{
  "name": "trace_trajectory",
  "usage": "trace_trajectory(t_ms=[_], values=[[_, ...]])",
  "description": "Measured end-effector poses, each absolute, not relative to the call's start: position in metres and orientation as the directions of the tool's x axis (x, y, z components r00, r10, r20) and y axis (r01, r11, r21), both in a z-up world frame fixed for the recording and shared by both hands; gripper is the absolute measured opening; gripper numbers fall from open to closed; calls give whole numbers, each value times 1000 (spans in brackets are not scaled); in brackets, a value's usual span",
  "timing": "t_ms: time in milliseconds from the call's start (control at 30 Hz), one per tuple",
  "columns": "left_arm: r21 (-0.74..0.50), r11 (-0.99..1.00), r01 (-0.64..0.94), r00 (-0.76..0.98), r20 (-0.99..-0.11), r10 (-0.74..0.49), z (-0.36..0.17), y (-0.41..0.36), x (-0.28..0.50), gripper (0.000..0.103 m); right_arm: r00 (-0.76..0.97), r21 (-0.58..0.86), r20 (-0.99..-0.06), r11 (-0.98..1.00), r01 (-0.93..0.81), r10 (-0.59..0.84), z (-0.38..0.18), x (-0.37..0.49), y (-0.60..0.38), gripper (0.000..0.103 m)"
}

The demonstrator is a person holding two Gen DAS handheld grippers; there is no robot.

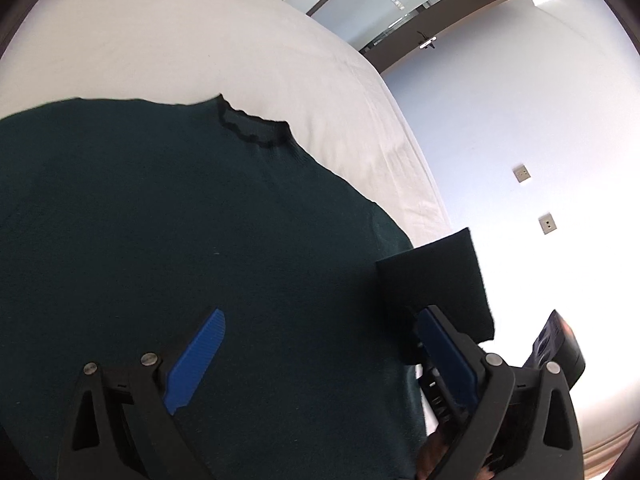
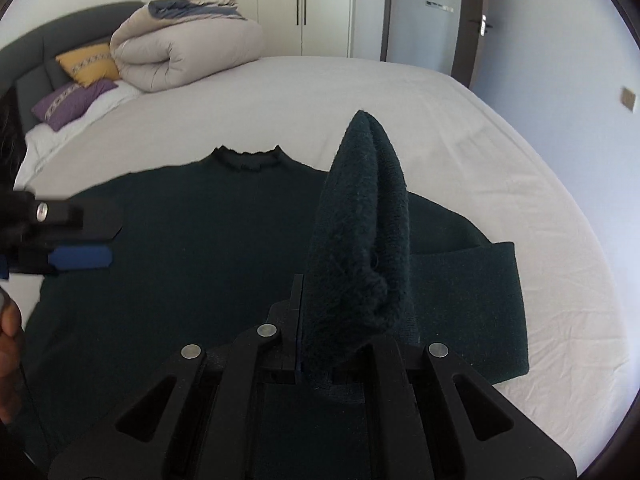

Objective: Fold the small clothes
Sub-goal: 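Carry the sleeve across the sweater body and lay it down with the right gripper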

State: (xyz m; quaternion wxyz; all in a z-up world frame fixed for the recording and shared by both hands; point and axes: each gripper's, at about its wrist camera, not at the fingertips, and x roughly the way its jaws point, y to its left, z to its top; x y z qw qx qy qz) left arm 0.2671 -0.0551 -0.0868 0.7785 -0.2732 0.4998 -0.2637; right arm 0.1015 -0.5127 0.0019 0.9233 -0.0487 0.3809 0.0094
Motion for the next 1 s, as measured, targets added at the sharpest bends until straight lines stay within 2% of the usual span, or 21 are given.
trace_trajectory(t_ms=[133,300,533,567,600,633,700,733,833,900,933,967,1000], values=[[-772,623,127,268,-578,-771,-92,-70,285,99,717,-285,-684,954,-92,-135,-35,53,-451,7],[-816,551,175,164,-528,-833,-83,-88,290,102,742,-453,-632,883,-120,-224,-52,50,-415,7],[-764,614,197,106,-606,-788,-76,-101,303,100,782,-619,-547,774,-137,-299,-72,42,-374,7],[-761,621,186,101,-614,-783,-78,-101,305,91,784,-625,-541,769,-134,-304,-73,43,-370,7],[-758,627,181,85,-623,-777,-81,-102,307,69,786,-631,-536,765,-131,-308,-74,42,-369,7],[-751,638,173,66,-637,-768,-85,-103,308,57,789,-636,-532,760,-132,-308,-74,42,-365,7],[-723,669,171,60,-671,-739,-89,-104,307,20,790,-636,-533,759,-138,-303,-79,41,-372,7],[-712,679,179,62,-680,-730,-92,-104,305,12,790,-634,-535,761,-141,-300,-79,43,-378,7],[-728,660,185,71,-660,-748,-90,-96,306,10,777,-596,-571,785,-170,-265,-81,11,-387,8],[-709,677,197,106,-671,-734,-82,-84,309,10,768,-516,-610,835,-194,-198,-71,-7,-392,15],[-706,680,198,117,-671,-732,-79,-77,314,10,757,-439,-636,877,-196,-149,-66,-13,-399,27],[-702,683,201,130,-672,-729,-75,-68,317,10,746,-324,-661,925,-197,-73,-59,-17,-411,51],[-688,697,203,152,-681,-717,-70,-58,321,9,743,-200,-670,962,-184,3,-46,-23,-445,67]])
